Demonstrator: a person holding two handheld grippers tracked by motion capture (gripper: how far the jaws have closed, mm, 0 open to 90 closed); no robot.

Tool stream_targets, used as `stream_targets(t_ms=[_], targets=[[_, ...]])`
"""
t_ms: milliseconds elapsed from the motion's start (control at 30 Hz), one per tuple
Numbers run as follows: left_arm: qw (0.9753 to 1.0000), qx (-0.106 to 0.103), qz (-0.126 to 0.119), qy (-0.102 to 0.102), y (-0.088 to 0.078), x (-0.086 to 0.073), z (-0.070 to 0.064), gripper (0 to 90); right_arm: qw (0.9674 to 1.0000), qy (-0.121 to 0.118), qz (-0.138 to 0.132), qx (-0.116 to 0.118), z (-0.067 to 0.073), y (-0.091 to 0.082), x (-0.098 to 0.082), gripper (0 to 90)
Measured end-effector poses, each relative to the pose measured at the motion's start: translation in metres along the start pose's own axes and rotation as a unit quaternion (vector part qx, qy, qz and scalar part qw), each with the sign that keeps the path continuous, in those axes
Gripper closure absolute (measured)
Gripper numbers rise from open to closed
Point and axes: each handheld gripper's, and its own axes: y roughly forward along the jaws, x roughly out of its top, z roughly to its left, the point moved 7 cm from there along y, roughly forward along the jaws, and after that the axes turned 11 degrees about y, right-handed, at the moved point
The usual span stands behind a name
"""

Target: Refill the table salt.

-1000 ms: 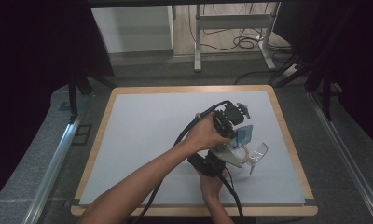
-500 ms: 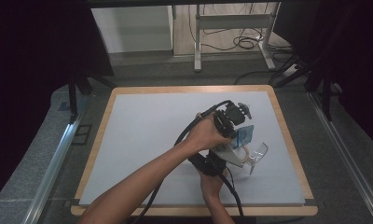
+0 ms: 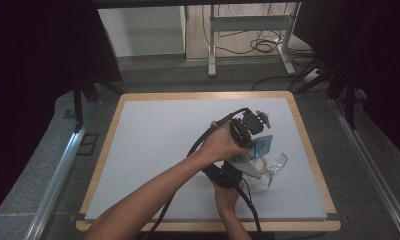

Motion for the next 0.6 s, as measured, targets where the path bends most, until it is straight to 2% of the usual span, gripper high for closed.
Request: stream_targets(t_ms=[200,600], targets=[[1.0,0.001,0.007,0.002,0.0018,-0.0003,-0.0003,90.0,1.0,-0.002,0.001,0.001,-0.0009,-0.0001,-0.0013,38.0],[1.0,0.0,0.005,0.004,0.0041,-0.0001,-0.0002,90.0,1.0,-0.001,0.001,0.0,-0.0019,0.0,-0.0021,38.4]])
